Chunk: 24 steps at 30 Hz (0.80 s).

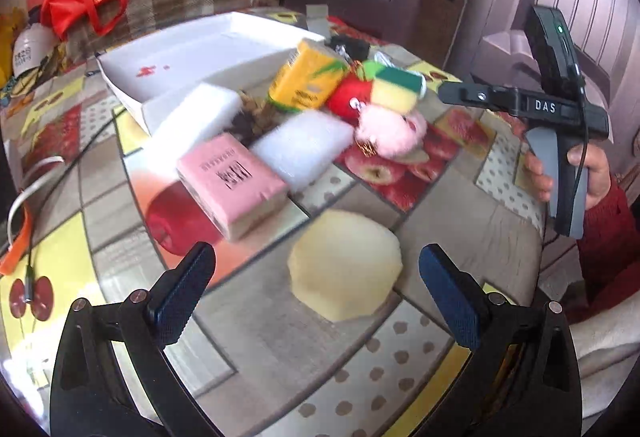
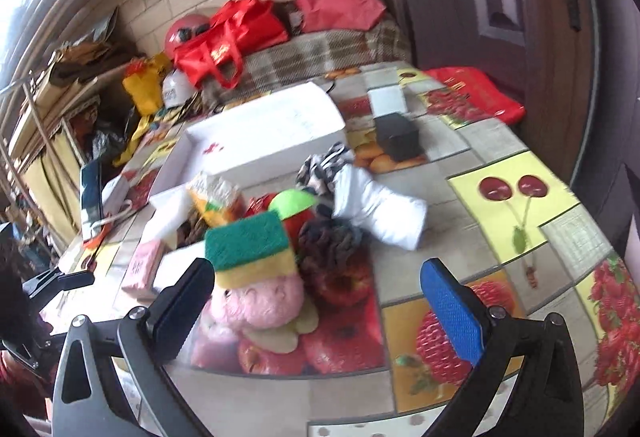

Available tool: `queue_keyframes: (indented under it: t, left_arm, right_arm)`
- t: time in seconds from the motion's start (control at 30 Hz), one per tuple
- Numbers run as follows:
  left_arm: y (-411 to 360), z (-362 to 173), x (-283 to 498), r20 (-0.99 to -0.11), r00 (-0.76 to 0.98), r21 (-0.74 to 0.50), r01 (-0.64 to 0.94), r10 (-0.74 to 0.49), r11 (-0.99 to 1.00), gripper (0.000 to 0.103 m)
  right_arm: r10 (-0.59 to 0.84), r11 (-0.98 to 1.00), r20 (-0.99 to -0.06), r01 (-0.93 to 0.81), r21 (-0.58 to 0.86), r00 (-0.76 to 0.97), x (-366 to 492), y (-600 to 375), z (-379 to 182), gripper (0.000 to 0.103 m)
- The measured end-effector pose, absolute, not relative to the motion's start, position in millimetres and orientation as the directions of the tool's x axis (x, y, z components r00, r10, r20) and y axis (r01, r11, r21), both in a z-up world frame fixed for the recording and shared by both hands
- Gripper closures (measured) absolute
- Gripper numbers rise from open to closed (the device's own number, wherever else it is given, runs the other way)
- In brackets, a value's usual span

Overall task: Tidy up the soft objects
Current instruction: 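Grasp the yellow foam disc with the left tool while the right tool grasps the pink plush ball, then carry the disc and plush into the white tray and open both tools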

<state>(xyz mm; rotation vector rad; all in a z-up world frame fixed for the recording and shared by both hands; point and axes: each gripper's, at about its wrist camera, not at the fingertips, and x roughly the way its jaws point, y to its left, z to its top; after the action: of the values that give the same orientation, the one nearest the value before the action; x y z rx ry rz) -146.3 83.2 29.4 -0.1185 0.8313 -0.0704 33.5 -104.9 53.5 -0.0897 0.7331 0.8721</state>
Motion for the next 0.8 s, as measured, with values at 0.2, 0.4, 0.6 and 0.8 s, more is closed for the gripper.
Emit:
queue_keyframes:
  t: [0.2,0.4,0.6,0.8]
  left_arm:
    - [64.0,10.7,-124.9,-0.801,0.589,-0.101,0.037,-0.103,0.994,0.005]
    - [52.3,10.0,-123.0,-0.810,0.583,-0.029,0.080,-0.070,0.996,0.039]
    - [60.4,26.2,-132.3,-0.762,0.619,-0.149,0.117,-0.190,0.982,0.044]
    - [93.5,76.6,-131.8,-0.625,0.778,-0.144,-0.027,-0.070,0.989,0.044]
  right_arm:
    - [0.567,0.628,-0.740,-0.771,0.104,0.362,21.1,-56.5,30.8,0.000]
    - [0.521,0.620,-0.778,-0.782,0.063,0.351,24.0,-39.9,18.3,0.037]
    - [0.690,0.509,-0.717,-0.772,0.381,0.101,34.6,-60.5,30.4,0.040]
    - [0.874,0.268,-0.462,-0.643,0.718,-0.151,52.0,-84.8,51.1,0.040]
